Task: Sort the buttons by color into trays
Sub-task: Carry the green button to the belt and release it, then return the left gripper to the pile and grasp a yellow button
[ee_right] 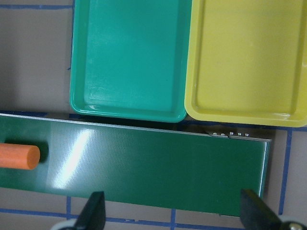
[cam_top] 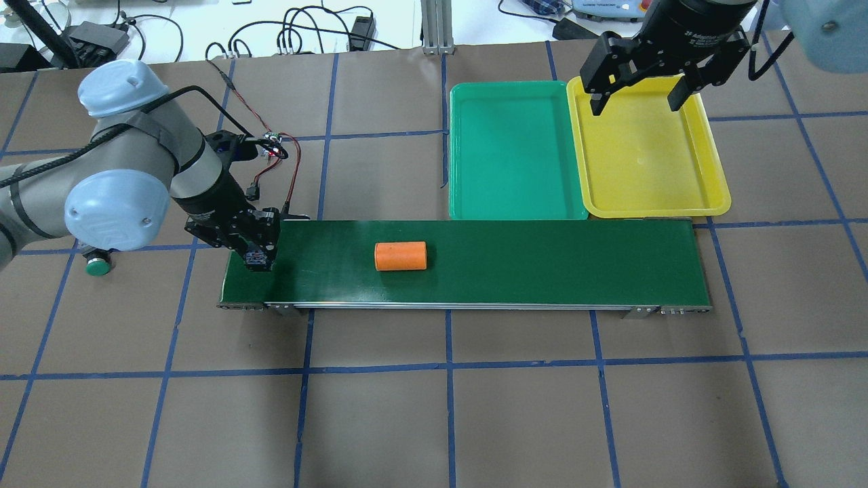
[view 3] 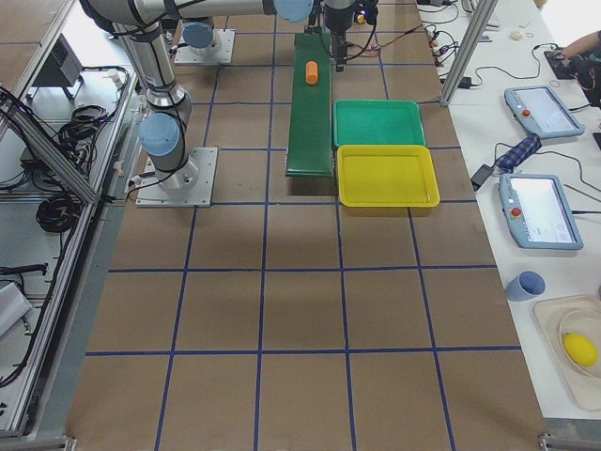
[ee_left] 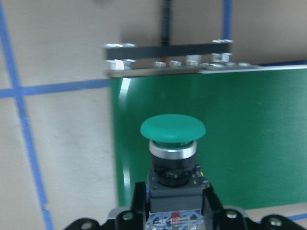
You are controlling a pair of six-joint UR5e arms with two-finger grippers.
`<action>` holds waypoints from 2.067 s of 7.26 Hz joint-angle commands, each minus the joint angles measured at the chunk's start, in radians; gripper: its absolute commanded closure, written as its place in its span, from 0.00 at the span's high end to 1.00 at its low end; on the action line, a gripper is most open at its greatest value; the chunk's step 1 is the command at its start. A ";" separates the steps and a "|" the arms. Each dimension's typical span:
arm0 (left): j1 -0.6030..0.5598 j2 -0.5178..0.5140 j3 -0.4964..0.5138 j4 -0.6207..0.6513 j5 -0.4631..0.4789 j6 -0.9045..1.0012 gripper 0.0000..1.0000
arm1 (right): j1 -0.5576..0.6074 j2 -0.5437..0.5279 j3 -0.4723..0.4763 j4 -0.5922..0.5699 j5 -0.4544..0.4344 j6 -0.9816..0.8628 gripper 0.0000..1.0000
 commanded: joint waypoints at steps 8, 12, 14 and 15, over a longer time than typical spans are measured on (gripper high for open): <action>0.126 -0.108 0.172 0.038 -0.017 0.143 1.00 | 0.000 0.000 0.000 0.000 0.000 0.000 1.00; 0.331 -0.447 0.538 0.080 0.036 0.612 1.00 | 0.000 0.000 0.000 0.000 -0.001 -0.001 1.00; 0.336 -0.614 0.760 0.080 0.038 0.706 1.00 | 0.000 0.000 0.000 0.000 0.000 -0.001 1.00; 0.340 -0.664 0.799 0.076 0.039 0.732 1.00 | 0.000 0.002 0.000 0.000 0.000 -0.001 1.00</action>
